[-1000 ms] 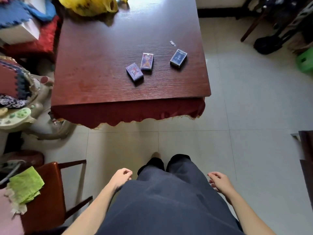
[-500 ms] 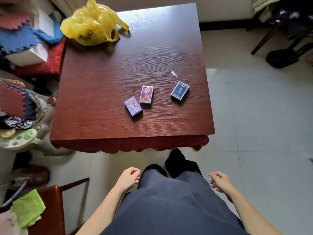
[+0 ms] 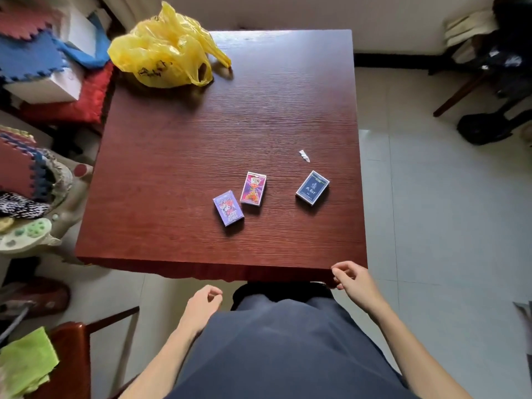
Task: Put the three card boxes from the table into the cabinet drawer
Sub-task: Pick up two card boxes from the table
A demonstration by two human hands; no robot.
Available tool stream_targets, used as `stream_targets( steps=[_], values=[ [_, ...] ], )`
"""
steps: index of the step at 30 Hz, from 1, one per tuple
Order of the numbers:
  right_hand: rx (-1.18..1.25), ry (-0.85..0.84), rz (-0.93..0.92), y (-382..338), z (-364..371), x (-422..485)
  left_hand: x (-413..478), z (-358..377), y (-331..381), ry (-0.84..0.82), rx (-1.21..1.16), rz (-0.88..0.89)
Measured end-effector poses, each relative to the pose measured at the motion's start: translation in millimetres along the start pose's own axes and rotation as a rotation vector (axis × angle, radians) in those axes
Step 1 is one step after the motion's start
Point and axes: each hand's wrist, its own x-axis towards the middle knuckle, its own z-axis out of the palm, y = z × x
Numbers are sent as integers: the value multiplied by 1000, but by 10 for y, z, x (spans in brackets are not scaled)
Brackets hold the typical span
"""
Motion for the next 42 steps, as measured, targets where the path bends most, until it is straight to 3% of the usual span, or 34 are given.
stream_targets(
  steps=[5,13,28,31,35,39,42],
  values=[
    [-315,93,-195,-874,-10,534,531,-318,859,336,210,224],
    [-755,105,-227,-1701,186,1303,1262,-584,1445,221,545,305],
    [-752,92,-244,-1701,168,1546,1289,-506,1467,354,550,349],
    [-658,143,-273,-1639,135,1455,1204,-506,1450,364,487,299],
    [-298,122,-222,-1383,59,1172,987,-465,1296,335,237,269],
    [85,-11,-120,-997,1,727,635,-348,1107,149,-245,133],
    [272,-35,-33,-596,62,396,362,-171,959,9,-433,47]
  ],
)
